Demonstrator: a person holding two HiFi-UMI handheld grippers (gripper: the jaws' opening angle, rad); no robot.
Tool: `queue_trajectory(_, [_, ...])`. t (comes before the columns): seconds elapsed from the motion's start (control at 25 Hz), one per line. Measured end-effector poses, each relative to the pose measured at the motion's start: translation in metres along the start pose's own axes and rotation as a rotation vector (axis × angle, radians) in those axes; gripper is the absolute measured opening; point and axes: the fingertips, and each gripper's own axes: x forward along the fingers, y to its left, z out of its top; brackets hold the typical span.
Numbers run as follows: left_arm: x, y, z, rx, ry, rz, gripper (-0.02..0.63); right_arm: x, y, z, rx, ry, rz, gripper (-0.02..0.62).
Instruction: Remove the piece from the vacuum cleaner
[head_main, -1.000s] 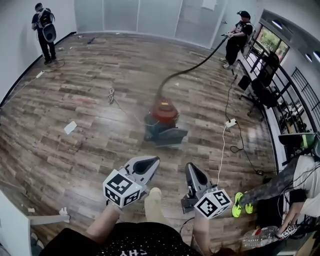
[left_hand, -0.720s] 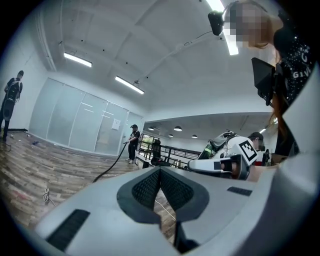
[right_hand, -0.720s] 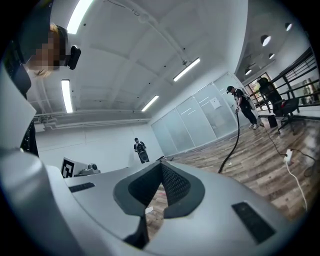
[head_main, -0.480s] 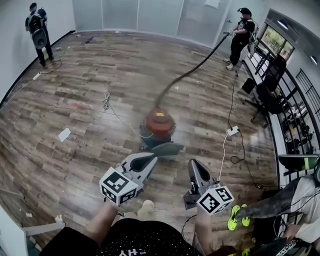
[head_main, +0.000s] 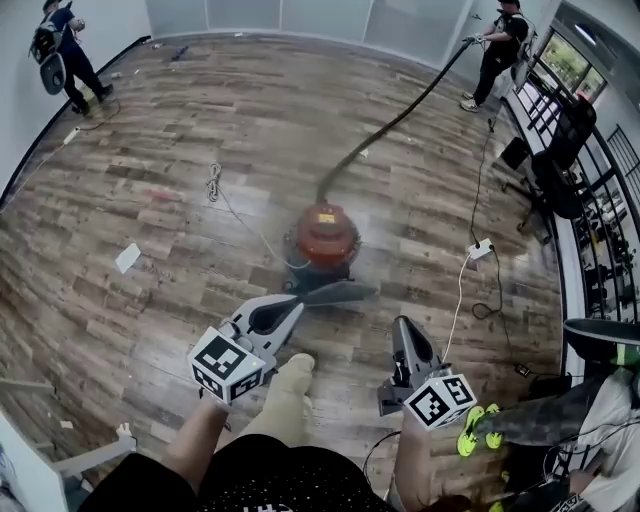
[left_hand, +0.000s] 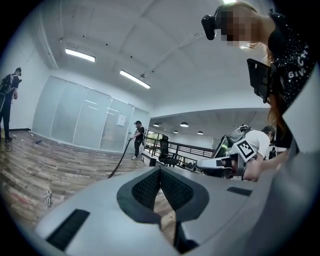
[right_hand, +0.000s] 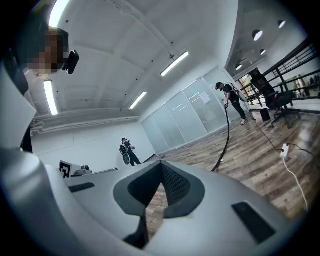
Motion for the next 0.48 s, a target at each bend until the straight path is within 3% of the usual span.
queue_trajectory(0.28, [0.056,0.059,-0.007,-0.032,0.006,-0.047,0.009,0.067,-0.053,0.012,0.001,0.001,0.023,0.009])
queue_trajectory(0.48, [0.095,0.093,-0.044,-0.045,0.049,-0.061,0.009,0.112,-0.091,-0.006,-0.038,0.043,0.033,0.009])
